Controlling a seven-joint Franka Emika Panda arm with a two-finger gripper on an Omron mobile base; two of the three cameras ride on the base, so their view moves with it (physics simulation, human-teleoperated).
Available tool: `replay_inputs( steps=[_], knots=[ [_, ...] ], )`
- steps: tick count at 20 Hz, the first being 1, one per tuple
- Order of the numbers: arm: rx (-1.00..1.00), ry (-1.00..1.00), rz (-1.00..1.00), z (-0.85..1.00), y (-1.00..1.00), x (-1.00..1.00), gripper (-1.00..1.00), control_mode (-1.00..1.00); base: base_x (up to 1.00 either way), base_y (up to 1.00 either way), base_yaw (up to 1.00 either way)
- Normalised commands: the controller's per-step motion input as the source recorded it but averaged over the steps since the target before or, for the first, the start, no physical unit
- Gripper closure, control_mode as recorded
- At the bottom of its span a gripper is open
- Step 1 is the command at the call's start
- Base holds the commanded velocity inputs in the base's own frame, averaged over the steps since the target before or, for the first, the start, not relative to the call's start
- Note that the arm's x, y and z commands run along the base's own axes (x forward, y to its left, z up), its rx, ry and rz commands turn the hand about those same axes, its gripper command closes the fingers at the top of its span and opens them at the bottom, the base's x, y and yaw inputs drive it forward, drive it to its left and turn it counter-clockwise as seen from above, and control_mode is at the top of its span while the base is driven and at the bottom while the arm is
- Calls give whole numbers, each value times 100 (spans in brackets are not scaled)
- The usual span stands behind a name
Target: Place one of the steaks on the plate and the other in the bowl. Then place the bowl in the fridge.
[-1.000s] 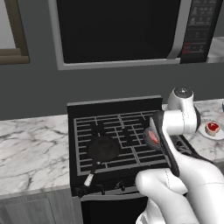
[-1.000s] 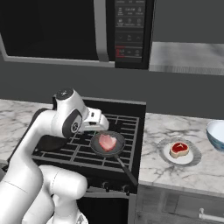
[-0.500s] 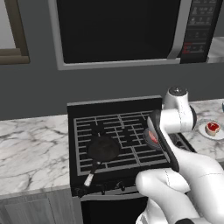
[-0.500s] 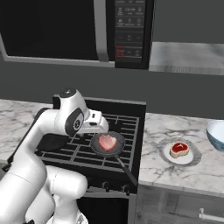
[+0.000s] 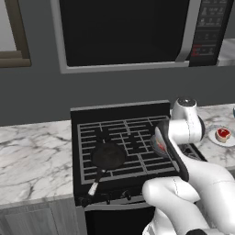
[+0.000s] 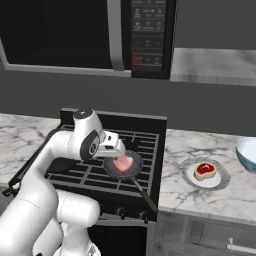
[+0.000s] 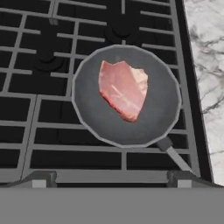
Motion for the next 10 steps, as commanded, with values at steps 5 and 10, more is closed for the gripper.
replay_inputs(
  steps=[5, 10],
  knots=[
    [2, 0, 0, -18, 0, 36, -100, -100, 0, 0, 0],
    [4, 0, 0, -17, -2, 33, -100, -100, 0, 0, 0]
  ],
)
